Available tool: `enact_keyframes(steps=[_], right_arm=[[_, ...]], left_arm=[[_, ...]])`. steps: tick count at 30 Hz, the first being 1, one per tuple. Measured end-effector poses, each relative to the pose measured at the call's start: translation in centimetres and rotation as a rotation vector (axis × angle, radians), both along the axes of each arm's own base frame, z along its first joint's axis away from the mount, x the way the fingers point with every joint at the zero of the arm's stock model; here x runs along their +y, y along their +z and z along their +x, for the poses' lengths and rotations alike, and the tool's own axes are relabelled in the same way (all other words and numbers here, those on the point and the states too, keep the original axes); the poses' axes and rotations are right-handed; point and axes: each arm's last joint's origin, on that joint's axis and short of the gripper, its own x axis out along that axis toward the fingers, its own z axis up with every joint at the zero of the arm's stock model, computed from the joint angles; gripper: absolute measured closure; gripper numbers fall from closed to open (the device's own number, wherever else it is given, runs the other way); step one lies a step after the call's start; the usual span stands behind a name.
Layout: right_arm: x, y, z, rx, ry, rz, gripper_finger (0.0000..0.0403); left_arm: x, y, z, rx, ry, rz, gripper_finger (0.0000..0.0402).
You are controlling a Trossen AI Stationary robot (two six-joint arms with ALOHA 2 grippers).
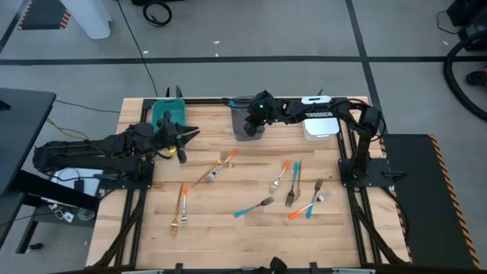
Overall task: Sort silverware by color (type)
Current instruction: Put the top left blue fork into the black bin
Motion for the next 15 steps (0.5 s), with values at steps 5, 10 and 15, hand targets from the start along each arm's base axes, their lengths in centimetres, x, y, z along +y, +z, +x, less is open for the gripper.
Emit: enact_keyframes(steps=[5, 10, 15], right_arm=[[-0.44, -0.13, -0.38, 0.025, 0.001, -0.005, 0.0387], [-0.66, -0.20, -0.57, 0.039, 0.006, -0.012, 0.0383], [-0.67, -0.15, -0.52, 0.033, 0.006, -0.015, 0.0356]], left_arm=[[0.00, 0.06, 0.01, -0.007, 0.000, 0.000, 0.0333], [-0.02, -0.04, 0.00, -0.005, 0.001, -0.018, 0.0333], [-0.02, -0.17, -0.02, 0.006, 0.003, -0.027, 0.0333]])
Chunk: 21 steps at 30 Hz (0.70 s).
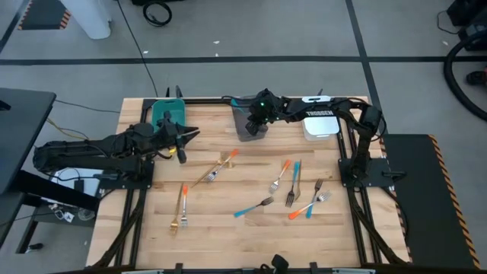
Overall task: Sort silverware by color (type)
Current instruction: Put the top left blue fork into the black bin, then adjust the black bin
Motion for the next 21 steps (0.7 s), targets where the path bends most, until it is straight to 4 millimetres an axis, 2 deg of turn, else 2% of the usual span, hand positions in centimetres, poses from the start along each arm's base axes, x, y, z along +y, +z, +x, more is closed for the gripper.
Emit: enact_keyframes(steps=[6, 17, 21], right_arm=[[-0.15, 0.07, 0.00, -0.012, -0.010, 0.000, 0.0326], [-0.34, 0.20, 0.03, -0.035, -0.038, 0.006, 0.0325], [-0.29, 0.10, -0.06, -0.017, -0.053, 0.005, 0.0326]], left_arm=[[0.00, -0.01, 0.00, 0.001, 0.000, 0.000, 0.0333], [-0.02, -0.06, 0.00, 0.019, -0.011, 0.025, 0.0333], [-0.40, -0.74, 0.16, 0.042, -0.155, 0.013, 0.0333]])
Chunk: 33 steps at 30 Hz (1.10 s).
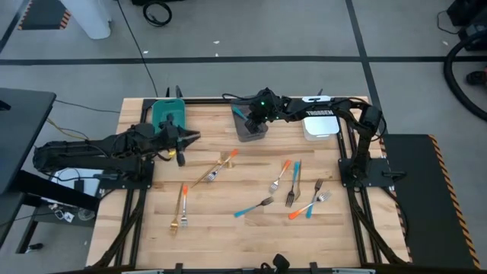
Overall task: Sort silverware by color (type)
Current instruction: Adjust the black bin
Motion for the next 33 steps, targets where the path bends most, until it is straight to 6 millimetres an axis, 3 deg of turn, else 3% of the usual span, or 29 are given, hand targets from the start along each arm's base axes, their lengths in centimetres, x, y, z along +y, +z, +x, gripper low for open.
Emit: enact_keyframes(steps=[3, 10, 17, 24, 33], right_arm=[[0.0, -0.1, -0.1, 0.021, -0.007, 0.004, 0.0326], [0.5, -0.1, 0.0, 0.065, -0.025, -0.005, 0.0326], [1.5, 2.2, 1.0, 0.150, -0.001, -0.044, 0.0326], [1.5, 4.0, 0.1, 0.359, -0.084, -0.055, 0.0326], [2.3, 2.6, -1.6, 0.512, -0.142, 0.047, 0.0326]], left_arm=[[-0.3, -1.0, 0.1, 0.037, -0.105, 0.017, 0.0333], [0.1, -2.7, 0.0, 0.084, -0.090, 0.056, 0.0333], [1.1, -2.9, 0.5, 0.073, -0.020, 0.005, 0.0333], [1.9, -4.1, 2.3, 0.103, 0.031, -0.027, 0.0333], [2.3, -3.8, 2.6, 0.081, 0.108, 0.056, 0.0333]])
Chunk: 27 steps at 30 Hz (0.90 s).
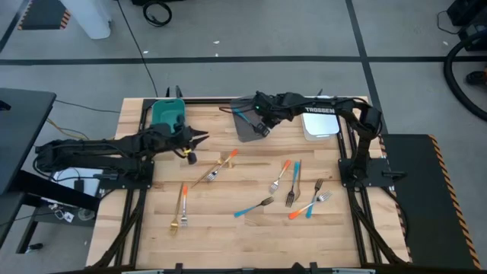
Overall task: Sort silverware by color (type)
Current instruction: Adjust the black bin
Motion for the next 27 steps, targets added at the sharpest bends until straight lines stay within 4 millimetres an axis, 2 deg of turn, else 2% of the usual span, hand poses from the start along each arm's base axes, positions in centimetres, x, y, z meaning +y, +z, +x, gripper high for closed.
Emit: enact_keyframes(steps=[5, 14, 21, 27], right_arm=[[0.3, -0.7, -0.2, 0.014, -0.006, 0.013, 0.0326], [1.7, -1.9, 0.3, -0.061, -0.043, 0.071, 0.0326], [3.2, -1.7, 1.5, -0.135, -0.050, 0.068, 0.0326], [4.2, -1.7, 1.8, -0.127, 0.007, 0.062, 0.0326]], left_arm=[[0.0, 0.5, 0.0, -0.043, 0.005, 0.013, 0.0333], [0.0, 1.3, 0.2, -0.112, -0.008, 0.073, 0.0333], [-0.1, 1.1, 0.1, -0.091, -0.009, 0.070, 0.0333], [-0.1, 1.3, 0.1, -0.107, -0.009, 0.074, 0.0333]])
